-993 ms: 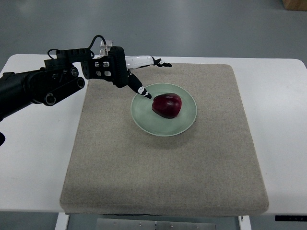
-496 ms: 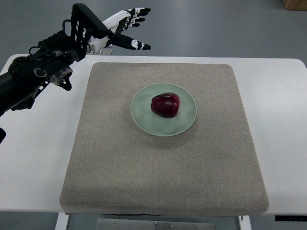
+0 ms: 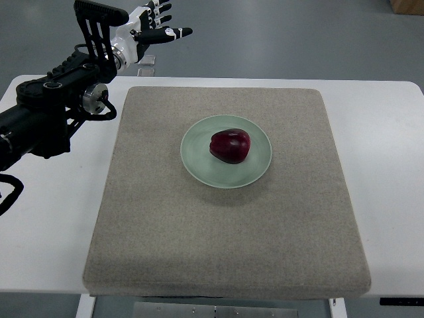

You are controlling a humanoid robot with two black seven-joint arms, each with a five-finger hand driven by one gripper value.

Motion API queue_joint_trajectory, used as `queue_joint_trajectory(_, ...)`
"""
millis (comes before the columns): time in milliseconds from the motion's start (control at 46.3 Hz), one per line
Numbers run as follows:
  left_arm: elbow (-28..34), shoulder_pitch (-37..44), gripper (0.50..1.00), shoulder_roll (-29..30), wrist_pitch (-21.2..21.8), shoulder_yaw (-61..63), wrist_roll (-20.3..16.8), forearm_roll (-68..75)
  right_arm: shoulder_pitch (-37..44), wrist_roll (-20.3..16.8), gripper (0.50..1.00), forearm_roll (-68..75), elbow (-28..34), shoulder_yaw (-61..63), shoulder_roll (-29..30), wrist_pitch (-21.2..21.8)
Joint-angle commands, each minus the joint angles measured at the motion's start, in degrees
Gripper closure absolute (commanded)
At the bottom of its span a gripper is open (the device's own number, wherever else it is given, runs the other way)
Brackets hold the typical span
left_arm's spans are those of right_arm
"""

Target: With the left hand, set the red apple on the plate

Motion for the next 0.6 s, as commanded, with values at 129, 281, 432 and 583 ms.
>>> queue_joint_trajectory(129,1.7,0.7,0.508,-1.7,0.8,-2.9,0.6,-3.3,0.0,0.0,0.536,0.0,0.0,0.0,0.0,0.0)
queue_joint_trajectory(281,3.8,0.8,0.506,-3.2,-0.9,-3.7,0.9,-4.3,0.0,0.0,0.536,0.0,0.0,0.0,0.0,0.0)
queue_joint_trajectory(432,10.6,0.7,0.506,-4.8,-8.9,-3.6,1.0,-10.9,0.0,0.0,0.536,0.0,0.0,0.0,0.0,0.0)
queue_joint_trajectory(583,15.2,0.8,0.506,-4.8,-17.0,-3.7,1.2,-15.3,0.0,0.0,0.536,0.0,0.0,0.0,0.0,0.0)
